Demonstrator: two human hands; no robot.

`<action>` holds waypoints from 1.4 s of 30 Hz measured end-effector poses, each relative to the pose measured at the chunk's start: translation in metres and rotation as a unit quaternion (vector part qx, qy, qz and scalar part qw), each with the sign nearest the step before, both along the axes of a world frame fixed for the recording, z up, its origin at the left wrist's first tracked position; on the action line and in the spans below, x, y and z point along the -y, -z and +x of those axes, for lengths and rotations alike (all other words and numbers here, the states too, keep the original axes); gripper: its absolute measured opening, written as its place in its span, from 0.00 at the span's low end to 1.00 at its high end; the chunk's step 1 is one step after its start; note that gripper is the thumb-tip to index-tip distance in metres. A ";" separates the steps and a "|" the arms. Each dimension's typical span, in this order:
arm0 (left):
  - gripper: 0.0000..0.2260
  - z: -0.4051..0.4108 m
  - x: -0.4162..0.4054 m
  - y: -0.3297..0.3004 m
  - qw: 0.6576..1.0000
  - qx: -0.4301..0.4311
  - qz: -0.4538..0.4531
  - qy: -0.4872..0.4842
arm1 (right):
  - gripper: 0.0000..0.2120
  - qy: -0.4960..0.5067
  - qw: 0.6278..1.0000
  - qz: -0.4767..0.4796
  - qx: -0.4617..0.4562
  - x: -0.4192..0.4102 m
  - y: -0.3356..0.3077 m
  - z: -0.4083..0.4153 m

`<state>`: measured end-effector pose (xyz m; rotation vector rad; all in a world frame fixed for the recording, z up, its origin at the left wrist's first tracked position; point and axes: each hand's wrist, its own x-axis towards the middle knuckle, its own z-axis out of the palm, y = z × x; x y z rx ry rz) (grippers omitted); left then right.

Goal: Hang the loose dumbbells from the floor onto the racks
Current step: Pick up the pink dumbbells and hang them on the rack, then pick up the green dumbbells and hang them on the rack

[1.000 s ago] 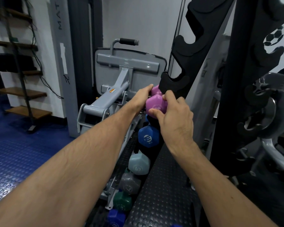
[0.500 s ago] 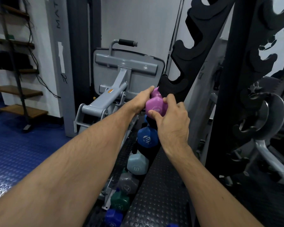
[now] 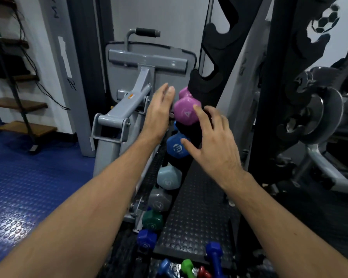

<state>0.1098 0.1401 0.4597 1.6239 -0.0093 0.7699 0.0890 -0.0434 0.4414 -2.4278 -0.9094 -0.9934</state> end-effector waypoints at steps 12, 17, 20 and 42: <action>0.33 -0.135 0.051 0.210 0.990 -0.109 0.059 -0.070 | 0.48 -0.024 0.966 -0.030 -0.257 0.072 0.184 -0.052; 0.32 -0.168 0.078 0.304 0.972 -0.215 -0.003 -0.095 | 0.49 0.017 0.899 -0.025 -0.437 0.099 0.288 -0.077; 0.35 -0.183 0.093 0.354 0.953 -0.290 -0.056 -0.071 | 0.49 0.046 0.847 0.001 -0.530 0.110 0.338 -0.091; 0.27 -0.066 0.116 0.569 0.835 -0.545 0.007 0.072 | 0.22 0.165 0.577 0.366 -0.711 0.108 0.567 -0.069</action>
